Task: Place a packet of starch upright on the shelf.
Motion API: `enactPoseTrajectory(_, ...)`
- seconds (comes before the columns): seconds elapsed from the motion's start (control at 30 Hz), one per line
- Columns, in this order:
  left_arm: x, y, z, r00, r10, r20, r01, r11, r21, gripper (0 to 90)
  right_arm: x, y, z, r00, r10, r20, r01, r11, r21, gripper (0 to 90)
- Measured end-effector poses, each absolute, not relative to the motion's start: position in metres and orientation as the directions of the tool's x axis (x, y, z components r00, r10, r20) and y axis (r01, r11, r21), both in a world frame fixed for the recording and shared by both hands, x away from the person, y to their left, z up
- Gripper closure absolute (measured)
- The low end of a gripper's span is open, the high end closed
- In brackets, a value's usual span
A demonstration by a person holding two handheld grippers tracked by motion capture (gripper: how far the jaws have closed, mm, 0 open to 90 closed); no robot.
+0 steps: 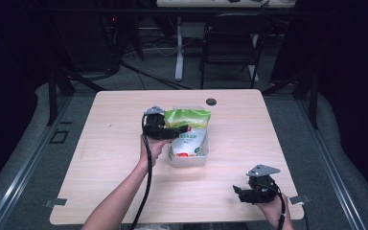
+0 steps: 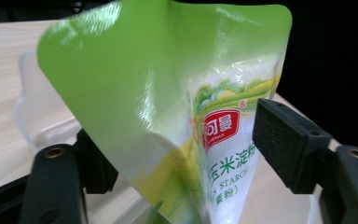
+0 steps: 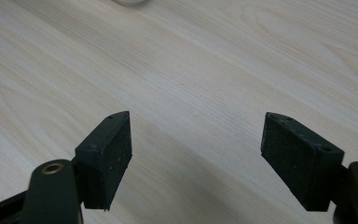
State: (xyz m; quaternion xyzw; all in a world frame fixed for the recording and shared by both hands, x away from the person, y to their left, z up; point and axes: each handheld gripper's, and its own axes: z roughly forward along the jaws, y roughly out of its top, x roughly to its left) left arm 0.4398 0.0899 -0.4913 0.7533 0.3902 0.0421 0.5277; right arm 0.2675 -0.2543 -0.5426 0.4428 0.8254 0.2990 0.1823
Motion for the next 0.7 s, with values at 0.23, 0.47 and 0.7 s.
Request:
enactPoseTrajectory(0.23,0.430,0.089,-0.473,0.704,0.665,-0.249,0.506,-0.223,0.833,17.1,0.267,-0.254,-0.542,-0.544,0.838,-0.036,0.620,0.430,0.656,24.3)
enactPoseTrajectory(0.47,0.414,0.102,-0.455,0.711,0.669,-0.217,0.499,-0.263,0.826,11.0,0.267,-0.254,-0.542,-0.544,0.838,-0.036,0.619,0.430,0.657,24.3)
enactPoseTrajectory(0.7,0.389,0.129,-0.441,0.712,0.671,-0.205,0.486,-0.261,0.834,8.2,0.267,-0.253,-0.543,-0.537,0.843,-0.034,0.621,0.422,0.660,24.2)
